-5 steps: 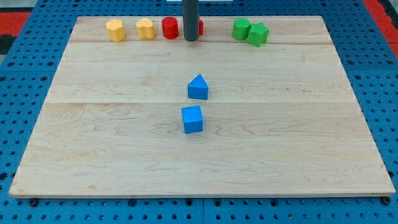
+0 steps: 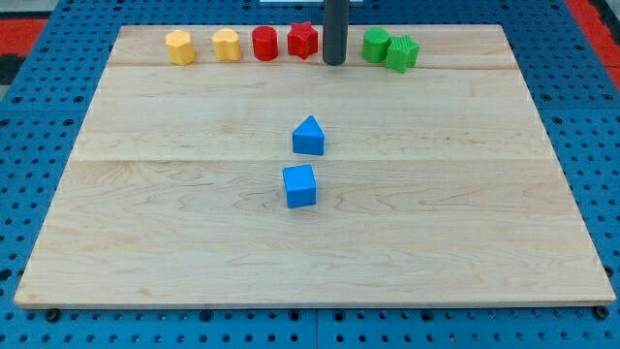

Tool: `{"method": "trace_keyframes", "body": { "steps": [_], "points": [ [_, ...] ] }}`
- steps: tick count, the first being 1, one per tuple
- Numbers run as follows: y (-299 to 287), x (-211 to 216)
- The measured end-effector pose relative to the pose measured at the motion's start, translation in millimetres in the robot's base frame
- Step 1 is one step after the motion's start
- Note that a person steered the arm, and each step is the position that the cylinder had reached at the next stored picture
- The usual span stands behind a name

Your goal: Point your arm at the red star

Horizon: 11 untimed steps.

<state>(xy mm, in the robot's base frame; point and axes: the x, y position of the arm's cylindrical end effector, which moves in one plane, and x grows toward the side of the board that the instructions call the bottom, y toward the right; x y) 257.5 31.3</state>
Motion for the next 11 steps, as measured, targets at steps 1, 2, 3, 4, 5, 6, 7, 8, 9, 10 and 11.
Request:
{"method": "trace_keyframes", "body": {
  "steps": [1, 2, 3, 4, 5, 6, 7, 8, 9, 10, 11],
  "points": [
    [0, -13],
    [7, -29],
    [8, -52],
    [8, -63],
    [5, -65],
    [0, -65],
    [-5, -64],
    [-9, -63],
    [-11, -64],
    [-14, -65],
    [-18, -64]
  ]
}}
